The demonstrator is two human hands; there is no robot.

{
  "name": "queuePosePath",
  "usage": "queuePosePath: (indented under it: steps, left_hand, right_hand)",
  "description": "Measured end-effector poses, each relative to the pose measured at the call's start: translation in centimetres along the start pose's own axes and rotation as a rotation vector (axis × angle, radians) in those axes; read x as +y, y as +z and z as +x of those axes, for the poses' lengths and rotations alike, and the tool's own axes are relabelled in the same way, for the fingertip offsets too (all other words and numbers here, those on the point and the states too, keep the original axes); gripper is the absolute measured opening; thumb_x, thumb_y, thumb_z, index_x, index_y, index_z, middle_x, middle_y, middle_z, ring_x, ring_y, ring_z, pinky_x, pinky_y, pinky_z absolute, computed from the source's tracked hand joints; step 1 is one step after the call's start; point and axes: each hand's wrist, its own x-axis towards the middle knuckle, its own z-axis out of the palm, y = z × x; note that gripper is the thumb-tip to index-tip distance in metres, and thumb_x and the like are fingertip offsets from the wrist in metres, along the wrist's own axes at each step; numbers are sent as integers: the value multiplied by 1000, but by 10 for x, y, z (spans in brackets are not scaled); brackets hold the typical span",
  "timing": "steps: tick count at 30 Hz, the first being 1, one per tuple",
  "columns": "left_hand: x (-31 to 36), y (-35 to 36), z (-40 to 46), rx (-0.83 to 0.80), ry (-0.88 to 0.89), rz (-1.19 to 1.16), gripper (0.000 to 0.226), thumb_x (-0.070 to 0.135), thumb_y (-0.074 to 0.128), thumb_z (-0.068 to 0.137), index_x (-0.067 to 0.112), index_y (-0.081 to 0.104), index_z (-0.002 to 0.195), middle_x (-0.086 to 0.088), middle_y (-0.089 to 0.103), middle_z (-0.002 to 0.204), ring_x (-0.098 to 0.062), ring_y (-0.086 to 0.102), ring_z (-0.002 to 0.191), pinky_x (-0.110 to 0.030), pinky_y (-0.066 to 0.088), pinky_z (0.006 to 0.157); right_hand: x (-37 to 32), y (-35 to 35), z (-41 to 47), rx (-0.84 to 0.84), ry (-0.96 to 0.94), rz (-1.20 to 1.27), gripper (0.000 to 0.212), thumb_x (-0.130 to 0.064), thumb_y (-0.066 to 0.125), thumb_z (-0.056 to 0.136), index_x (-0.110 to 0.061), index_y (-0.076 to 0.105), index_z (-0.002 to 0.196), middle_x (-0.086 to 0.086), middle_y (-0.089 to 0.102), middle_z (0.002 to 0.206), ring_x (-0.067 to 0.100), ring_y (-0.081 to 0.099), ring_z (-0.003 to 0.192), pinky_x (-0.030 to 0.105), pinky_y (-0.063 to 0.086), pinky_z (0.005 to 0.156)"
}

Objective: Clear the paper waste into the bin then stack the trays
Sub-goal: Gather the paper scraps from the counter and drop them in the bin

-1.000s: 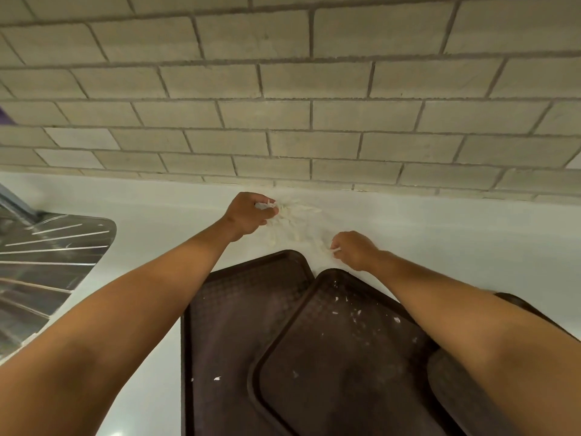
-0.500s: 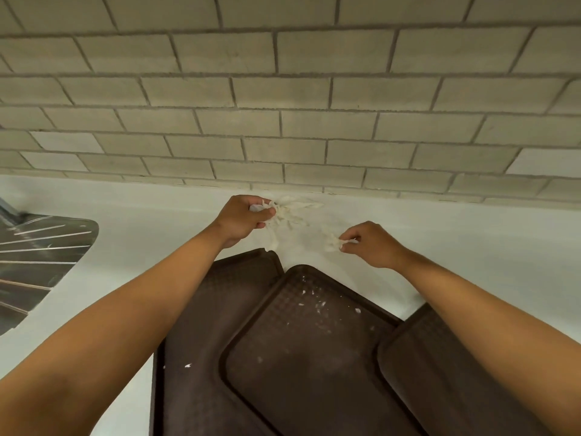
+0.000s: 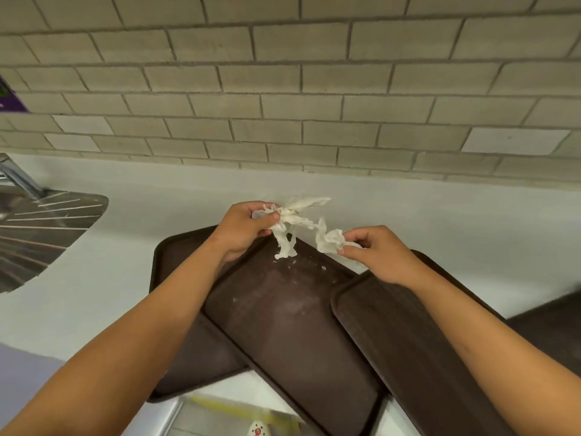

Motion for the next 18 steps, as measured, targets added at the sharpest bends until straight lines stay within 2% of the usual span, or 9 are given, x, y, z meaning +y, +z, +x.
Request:
queuePosePath:
  steps: [3,6,9,12,18]
  left_hand:
    - [-1,14,-30,2,2,-43,13,7,68,92,11,75,102,-1,72,91,-8,67,83,-19,54,72]
    - [-4,26,-59,2,17,-77,12,5,67,93,13,74,98,5,73,83,-7,67,78,-18,54,70]
    - [-10,37,-85,-11,26,-82,13,5,67,92,14,74,98,1,73,87,-9,67,81,-20,54,70]
    - [-18,47,-111,-25,17,-115,14,6,67,92,16,75,98,-3,72,94,-14,66,87,-25,54,77]
    - [-33,77,-170,-52,-1,-158,16,7,67,91,13,75,103,-13,73,106,-22,67,98,-35,54,88]
  right_hand:
    - [1,-7,-28,21,1,79,17,-23,74,92,-24,78,108,-14,77,96,1,70,87,15,48,78]
    - [2,-12,-58,44,-3,133,14,-22,73,92,-24,78,105,-10,78,95,7,71,86,21,50,79]
    - [6,-12,-89,83,0,188,14,-21,72,92,-25,78,105,-10,78,95,7,72,85,20,52,75]
    - [14,-6,-123,108,13,224,15,-23,72,92,-25,77,106,-8,78,95,11,73,89,22,53,76]
    - [30,10,-190,168,64,303,13,-20,73,91,-27,79,100,0,78,98,23,74,95,44,57,93]
